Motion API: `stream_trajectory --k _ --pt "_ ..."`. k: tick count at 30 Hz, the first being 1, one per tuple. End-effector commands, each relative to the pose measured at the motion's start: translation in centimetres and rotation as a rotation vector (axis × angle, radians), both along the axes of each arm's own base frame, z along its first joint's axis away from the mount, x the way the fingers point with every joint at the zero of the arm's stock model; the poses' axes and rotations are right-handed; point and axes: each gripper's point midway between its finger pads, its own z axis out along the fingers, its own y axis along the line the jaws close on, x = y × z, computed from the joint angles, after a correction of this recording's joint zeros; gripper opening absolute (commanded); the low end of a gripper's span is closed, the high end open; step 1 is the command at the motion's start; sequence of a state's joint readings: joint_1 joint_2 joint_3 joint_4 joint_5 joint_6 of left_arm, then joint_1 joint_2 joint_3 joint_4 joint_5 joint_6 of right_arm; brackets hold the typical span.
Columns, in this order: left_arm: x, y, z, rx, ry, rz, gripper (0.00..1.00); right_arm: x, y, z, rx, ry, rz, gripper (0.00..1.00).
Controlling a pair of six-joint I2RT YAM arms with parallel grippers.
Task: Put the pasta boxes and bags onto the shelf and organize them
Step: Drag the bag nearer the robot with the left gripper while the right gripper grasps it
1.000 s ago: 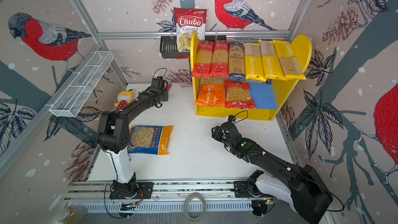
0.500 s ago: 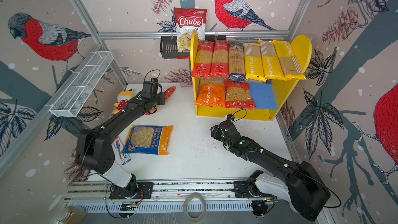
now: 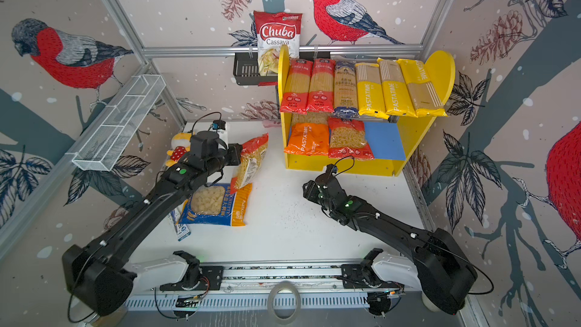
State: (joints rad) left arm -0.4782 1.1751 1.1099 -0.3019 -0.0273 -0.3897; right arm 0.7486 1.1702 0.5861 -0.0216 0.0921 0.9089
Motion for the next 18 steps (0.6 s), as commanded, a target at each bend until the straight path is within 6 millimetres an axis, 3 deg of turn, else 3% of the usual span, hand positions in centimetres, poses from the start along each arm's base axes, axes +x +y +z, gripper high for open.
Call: stream_trajectory --k 1,9,12,14,18 --pt "-1.5 -3.1 5.3 -0.142 -0.155 -0.069 0.0 0.1 0.6 0.7 0.011 -0.012 0.0 0.62" --pt "-7.5 -10.9 5.9 -0.241 -0.184 -0.273 0.0 -0.1 5.0 3.2 0.057 -0.058 0.088 0.62" --pt "-10.8 -14.5 6.4 -0.257 -0.247 -0.402 0.0 -0.1 6.5 2.2 0.023 -0.038 0.127 0.62" --pt "-12.7 -16.6 5.2 -0.245 -0.254 -0.475 0.0 -0.4 6.9 1.8 0.015 -0.028 0.157 0.58" --pt "-13.4 -17.9 2.6 -0.264 -0.202 -0.499 0.0 -1.5 7.5 1.3 0.03 -0.015 0.235 0.56"
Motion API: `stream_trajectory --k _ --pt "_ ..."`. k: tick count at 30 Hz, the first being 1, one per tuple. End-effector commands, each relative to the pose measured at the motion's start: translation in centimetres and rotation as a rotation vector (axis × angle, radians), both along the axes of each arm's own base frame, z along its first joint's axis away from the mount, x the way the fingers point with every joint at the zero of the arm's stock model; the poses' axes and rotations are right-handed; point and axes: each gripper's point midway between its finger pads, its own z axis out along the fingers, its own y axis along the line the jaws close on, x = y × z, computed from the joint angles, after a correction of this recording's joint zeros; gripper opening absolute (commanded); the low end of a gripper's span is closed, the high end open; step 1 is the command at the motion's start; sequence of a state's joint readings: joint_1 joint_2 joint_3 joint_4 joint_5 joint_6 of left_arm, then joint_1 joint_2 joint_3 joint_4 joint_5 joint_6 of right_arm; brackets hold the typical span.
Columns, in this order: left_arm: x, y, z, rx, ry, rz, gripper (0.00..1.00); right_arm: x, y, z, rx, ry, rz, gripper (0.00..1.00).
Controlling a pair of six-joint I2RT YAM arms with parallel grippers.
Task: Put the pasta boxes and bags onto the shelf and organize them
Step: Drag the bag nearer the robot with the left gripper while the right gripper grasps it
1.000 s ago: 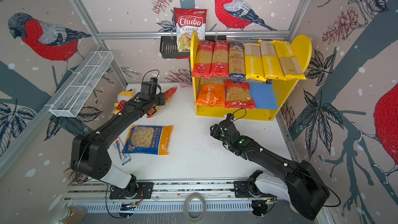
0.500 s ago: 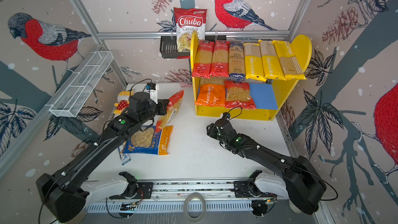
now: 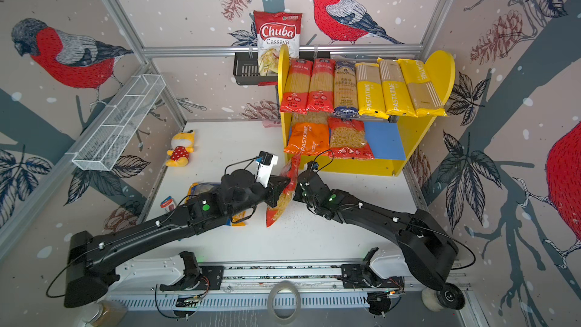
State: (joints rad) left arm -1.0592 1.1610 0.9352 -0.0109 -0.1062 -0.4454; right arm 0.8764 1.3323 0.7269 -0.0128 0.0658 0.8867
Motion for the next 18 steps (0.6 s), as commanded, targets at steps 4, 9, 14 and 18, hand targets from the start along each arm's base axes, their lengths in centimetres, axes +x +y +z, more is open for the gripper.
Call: stream_trajectory --k 4,9,14,18 --pt "0.3 -2.0 2.1 -0.21 -0.045 -0.013 0.0 -2.1 2.5 -0.1 0.068 0.03 0.178 0.57" --pt "1.2 -3.0 -2.7 -0.142 0.036 0.022 0.0 -3.3 -1.2 -4.0 -0.107 0.104 0.143 0.59" --pt "2.7 -4.6 -6.2 -0.082 0.074 0.059 0.0 -2.5 -9.4 -5.2 -0.265 0.109 -0.049 0.59" --pt "3.7 -8.4 -6.4 -0.077 0.083 0.004 0.0 -1.0 -13.7 -2.8 -0.198 0.046 -0.198 0.59"
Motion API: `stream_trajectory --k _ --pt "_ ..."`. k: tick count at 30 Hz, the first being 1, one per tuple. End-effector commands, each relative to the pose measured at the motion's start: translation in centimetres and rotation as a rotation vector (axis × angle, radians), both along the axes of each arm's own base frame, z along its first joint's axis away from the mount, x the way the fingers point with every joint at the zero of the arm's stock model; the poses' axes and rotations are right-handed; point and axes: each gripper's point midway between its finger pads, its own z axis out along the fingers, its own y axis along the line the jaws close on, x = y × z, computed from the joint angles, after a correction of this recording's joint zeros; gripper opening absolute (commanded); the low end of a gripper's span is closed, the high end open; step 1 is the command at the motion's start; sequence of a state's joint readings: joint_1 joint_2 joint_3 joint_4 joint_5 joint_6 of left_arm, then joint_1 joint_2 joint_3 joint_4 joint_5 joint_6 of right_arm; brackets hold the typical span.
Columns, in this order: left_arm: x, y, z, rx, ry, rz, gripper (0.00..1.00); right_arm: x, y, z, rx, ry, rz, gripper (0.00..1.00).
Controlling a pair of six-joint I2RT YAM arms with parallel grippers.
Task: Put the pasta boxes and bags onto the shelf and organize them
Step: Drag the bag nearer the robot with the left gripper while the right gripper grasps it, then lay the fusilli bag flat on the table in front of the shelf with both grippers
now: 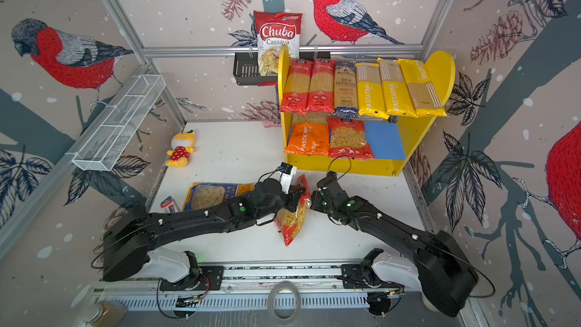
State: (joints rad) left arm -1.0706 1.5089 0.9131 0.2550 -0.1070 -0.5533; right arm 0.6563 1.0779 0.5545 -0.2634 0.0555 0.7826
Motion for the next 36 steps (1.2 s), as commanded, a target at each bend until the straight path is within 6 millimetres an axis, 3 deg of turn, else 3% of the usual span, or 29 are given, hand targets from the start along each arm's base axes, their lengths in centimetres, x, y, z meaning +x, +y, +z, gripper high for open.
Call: stream_trajectory --k 1,4,6,9,12,15,19,23,28,32,36 --pt "1.2 -3.8 3.0 -0.111 -0.043 -0.039 0.0 0.6 -3.1 1.4 -0.015 -0.069 -0.083 0.59" --pt "1.3 -6.8 4.0 -0.109 -0.026 -0.123 0.14 1.1 -4.1 3.3 0.035 -0.122 -0.128 0.6" --pt "1.3 -7.2 5.2 -0.111 -0.048 -0.139 0.25 0.9 -4.0 3.6 0.069 -0.121 -0.121 0.61" --pt "1.7 -5.6 6.2 -0.077 -0.111 -0.103 0.36 0.2 -2.8 2.9 0.13 -0.077 -0.096 0.62" --pt "2.1 -3.0 5.7 -0.015 -0.136 -0.051 0.43 -0.2 -2.2 2.4 0.143 -0.056 -0.098 0.65" --pt "2.5 0.6 3.8 0.021 -0.11 0.007 0.46 0.2 -2.9 2.8 0.094 -0.079 -0.125 0.69" --pt "2.5 5.4 -0.2 0.025 0.01 0.054 0.51 1.5 -5.4 4.1 0.051 -0.128 -0.186 0.72" --pt "1.5 6.4 -3.6 0.015 0.102 0.005 0.68 1.8 -6.1 2.4 0.152 -0.055 -0.201 0.72" --pt "2.6 8.8 -8.7 0.062 0.314 0.074 0.7 1.5 -6.2 0.2 0.268 -0.003 -0.247 0.72" --pt "2.1 6.9 -9.5 -0.029 0.374 -0.03 0.69 1.3 -6.0 -1.1 0.305 0.006 -0.27 0.7" --pt "1.6 4.5 -10.5 -0.076 0.435 -0.091 0.56 1.1 -5.9 -2.5 0.307 0.015 -0.274 0.67"
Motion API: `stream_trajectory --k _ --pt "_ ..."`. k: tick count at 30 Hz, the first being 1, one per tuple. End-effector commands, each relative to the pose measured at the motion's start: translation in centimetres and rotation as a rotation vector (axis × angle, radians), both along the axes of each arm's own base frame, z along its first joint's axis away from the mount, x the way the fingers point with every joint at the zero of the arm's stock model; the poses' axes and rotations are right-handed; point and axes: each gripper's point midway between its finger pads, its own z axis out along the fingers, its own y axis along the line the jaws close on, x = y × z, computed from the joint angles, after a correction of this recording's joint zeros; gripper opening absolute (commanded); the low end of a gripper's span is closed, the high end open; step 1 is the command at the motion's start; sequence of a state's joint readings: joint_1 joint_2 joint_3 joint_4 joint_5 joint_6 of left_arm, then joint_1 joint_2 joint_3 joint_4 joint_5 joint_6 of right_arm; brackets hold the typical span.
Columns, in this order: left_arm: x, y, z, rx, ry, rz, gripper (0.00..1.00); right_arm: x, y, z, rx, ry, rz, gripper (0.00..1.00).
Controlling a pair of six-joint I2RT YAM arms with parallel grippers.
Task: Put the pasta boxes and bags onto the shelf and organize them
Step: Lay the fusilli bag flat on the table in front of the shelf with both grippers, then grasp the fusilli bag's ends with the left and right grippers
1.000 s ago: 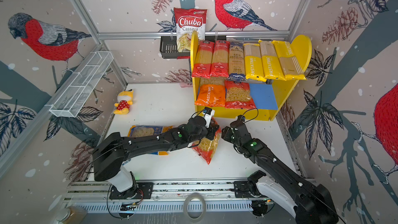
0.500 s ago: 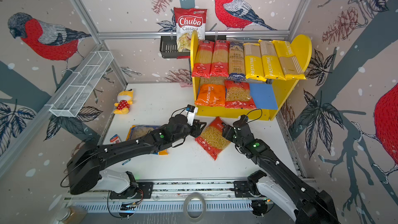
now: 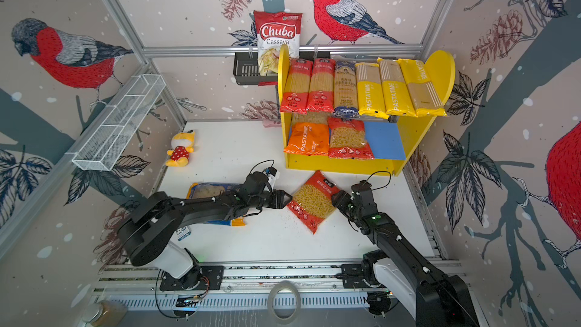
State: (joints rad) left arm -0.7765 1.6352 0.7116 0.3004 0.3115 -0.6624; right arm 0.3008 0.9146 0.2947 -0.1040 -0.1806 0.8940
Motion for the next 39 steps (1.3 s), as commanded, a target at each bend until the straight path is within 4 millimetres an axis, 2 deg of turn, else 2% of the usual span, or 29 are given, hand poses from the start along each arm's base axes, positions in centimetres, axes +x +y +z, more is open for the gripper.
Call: stream_trajectory --k 1,3,5,7,10,12,16,20,23,26,28,31,34,39 --pt "-0.4 -2.8 1.8 -0.119 0.006 -0.068 0.55 1.2 0.7 0.9 0.051 -0.062 -0.005 0.65" --pt "-0.7 -3.2 1.6 -0.108 0.001 -0.076 0.51 1.5 0.7 1.0 0.048 -0.078 -0.009 0.63" --pt "-1.0 -3.5 1.3 -0.101 0.005 -0.088 0.42 1.9 0.5 1.0 0.028 -0.087 -0.015 0.56" --pt "-1.7 -3.8 0.8 -0.077 0.014 -0.11 0.3 2.5 0.6 1.2 0.013 -0.099 -0.003 0.41" --pt "-3.4 -4.3 0.0 -0.019 0.023 -0.157 0.19 3.5 1.0 1.5 -0.002 -0.108 0.017 0.29" --pt "-4.9 -4.9 0.0 0.002 0.022 -0.204 0.16 4.2 1.4 1.7 -0.01 -0.112 0.035 0.25" --pt "-7.9 -6.1 0.4 -0.006 0.021 -0.286 0.14 5.0 2.3 1.9 -0.034 -0.114 0.066 0.24" --pt "-8.8 -5.8 1.1 -0.03 0.026 -0.294 0.17 4.8 1.8 1.9 -0.078 -0.102 0.073 0.29" --pt "-7.3 -4.9 2.5 -0.012 -0.022 -0.258 0.24 4.0 0.8 2.1 -0.122 -0.095 0.069 0.43" --pt "-4.7 -4.3 3.5 -0.026 -0.047 -0.201 0.36 3.0 -1.2 2.5 -0.173 -0.08 0.03 0.59" --pt "-3.1 -4.3 3.4 -0.041 -0.034 -0.162 0.42 2.3 -2.7 2.5 -0.191 -0.073 -0.01 0.66" --pt "-1.3 -4.9 3.0 -0.056 -0.017 -0.124 0.51 1.5 -3.9 2.2 -0.175 -0.075 -0.055 0.71" --pt "0.0 -6.0 2.0 -0.044 0.007 -0.115 0.56 0.8 -3.5 1.9 -0.112 -0.076 -0.062 0.73" --pt "0.3 -7.2 0.2 -0.029 0.048 -0.134 0.6 -0.2 -2.3 0.2 -0.03 -0.046 -0.034 0.75"
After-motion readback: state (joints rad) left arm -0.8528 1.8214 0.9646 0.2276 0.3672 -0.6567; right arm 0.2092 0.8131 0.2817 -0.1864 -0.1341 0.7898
